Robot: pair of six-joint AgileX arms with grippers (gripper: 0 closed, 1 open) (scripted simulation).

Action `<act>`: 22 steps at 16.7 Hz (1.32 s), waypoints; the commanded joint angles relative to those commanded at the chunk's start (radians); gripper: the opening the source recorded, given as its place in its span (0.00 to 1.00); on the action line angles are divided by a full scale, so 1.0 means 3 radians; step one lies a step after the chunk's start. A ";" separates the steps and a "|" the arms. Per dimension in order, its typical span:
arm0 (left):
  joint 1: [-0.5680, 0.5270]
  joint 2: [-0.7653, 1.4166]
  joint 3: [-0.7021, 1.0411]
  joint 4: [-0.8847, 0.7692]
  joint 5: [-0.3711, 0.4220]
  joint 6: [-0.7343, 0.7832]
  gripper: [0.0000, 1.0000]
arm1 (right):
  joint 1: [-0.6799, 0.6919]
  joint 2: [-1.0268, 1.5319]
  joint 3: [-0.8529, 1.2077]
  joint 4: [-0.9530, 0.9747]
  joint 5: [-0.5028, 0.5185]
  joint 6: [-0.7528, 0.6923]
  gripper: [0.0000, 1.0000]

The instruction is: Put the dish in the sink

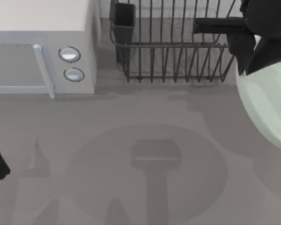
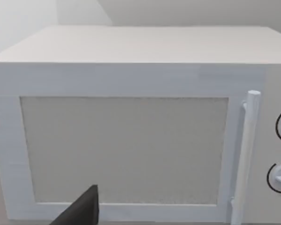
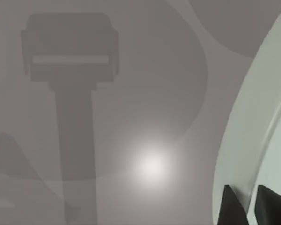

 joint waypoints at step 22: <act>0.0000 0.0000 0.0000 0.0000 0.0000 0.0000 1.00 | -0.2073 0.2710 0.2482 -0.0105 -0.0033 -0.2074 0.00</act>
